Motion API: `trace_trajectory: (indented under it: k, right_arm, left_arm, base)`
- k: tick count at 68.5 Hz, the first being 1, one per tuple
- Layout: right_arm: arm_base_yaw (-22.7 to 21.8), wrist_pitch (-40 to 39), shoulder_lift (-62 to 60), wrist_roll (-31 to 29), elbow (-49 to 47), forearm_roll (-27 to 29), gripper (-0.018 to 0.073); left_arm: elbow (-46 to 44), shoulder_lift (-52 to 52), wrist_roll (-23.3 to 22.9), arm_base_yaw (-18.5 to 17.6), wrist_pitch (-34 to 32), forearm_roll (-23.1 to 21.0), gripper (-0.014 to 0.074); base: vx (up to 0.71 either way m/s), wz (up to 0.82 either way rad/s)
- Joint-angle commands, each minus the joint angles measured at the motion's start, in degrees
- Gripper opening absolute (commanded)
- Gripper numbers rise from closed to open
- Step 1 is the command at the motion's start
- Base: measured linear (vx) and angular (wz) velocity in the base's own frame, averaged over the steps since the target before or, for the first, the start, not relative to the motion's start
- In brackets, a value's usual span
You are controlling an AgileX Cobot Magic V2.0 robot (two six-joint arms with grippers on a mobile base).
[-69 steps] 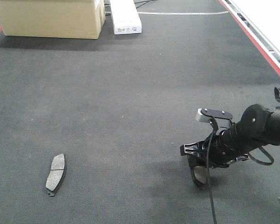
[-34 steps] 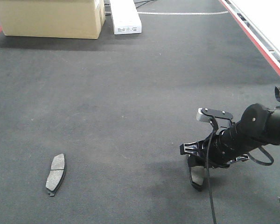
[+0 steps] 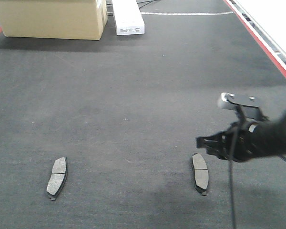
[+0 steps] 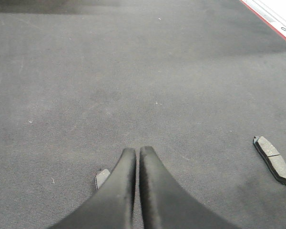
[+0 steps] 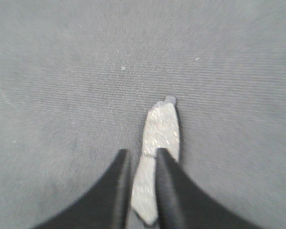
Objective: Move and align brake pads A on conveyor
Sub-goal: 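Lower the right gripper's brake pad onto the belt and open it, then raise the right gripper and back the base away from the belt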
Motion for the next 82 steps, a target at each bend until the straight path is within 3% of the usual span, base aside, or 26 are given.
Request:
trace_trajectory:
  k: [1, 26, 45, 82]
  right_arm:
    - [-0.2, -5.4, -6.4, -1.6, 2.3, 0.0, 0.0]
    - [-0.2, -10.7, -30.6, -2.7, 10.0, -3.5, -0.0005]
    - [-0.3, -9.1, -46.0, -2.3, 10.0, -8.9, -0.0004]
    - [-0.3, -7.0, -51.9, -2.8, 10.0, -8.8, -0.0002]
  left_arm:
    - [-1.7, -0.1, 0.0, -0.3, -3.8, -0.2, -0.0008]
    - [-1.7, -0.1, 0.0, -0.3, -3.8, -0.2, -0.0008]
    - [-1.7, -0.1, 0.0, -0.3, -3.8, -0.2, -0.0008]
    - [-1.7, -0.1, 0.0, -0.3, -3.8, -0.2, -0.0008]
  base:
    - [0.0, 0.0]
    - [0.0, 0.0]
    - [0.0, 0.0]
    - [0.0, 0.0]
